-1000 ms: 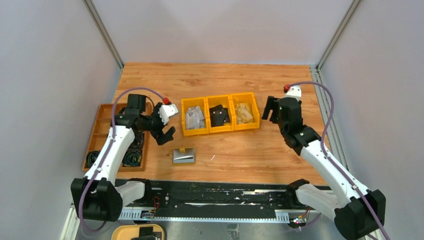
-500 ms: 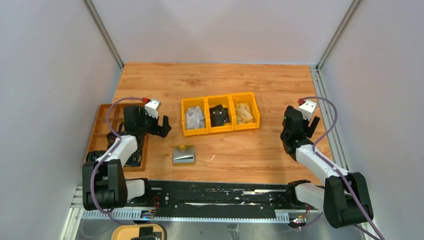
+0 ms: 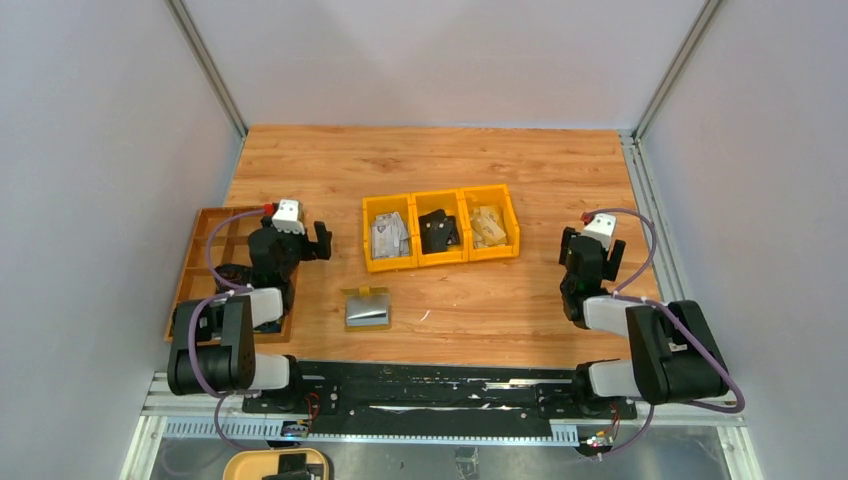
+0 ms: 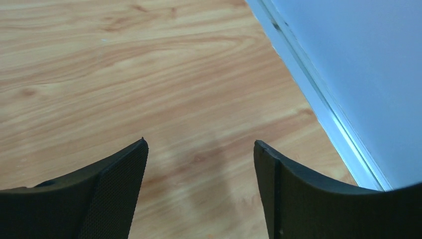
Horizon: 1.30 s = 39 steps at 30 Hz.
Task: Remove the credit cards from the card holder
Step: Reset both arms
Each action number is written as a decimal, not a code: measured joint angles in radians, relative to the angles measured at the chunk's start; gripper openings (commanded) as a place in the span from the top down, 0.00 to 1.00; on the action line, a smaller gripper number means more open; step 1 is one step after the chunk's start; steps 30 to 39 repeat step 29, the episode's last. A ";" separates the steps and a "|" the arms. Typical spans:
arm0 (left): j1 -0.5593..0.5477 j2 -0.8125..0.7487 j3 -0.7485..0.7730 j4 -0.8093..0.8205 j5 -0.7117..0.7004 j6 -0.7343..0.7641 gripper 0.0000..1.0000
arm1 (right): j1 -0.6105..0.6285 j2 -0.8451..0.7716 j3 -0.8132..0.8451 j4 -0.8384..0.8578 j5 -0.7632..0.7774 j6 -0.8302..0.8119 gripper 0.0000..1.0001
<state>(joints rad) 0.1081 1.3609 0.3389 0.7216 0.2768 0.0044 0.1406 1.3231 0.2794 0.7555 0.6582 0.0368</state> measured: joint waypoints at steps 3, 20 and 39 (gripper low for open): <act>-0.010 -0.025 -0.069 0.117 -0.044 -0.009 0.00 | -0.002 0.005 -0.018 0.085 -0.103 -0.046 0.14; -0.092 0.011 -0.150 0.315 -0.237 0.012 0.00 | -0.020 0.088 -0.064 0.274 -0.256 -0.115 0.10; -0.092 0.011 -0.150 0.316 -0.245 0.014 0.00 | -0.021 0.089 -0.064 0.274 -0.264 -0.115 0.09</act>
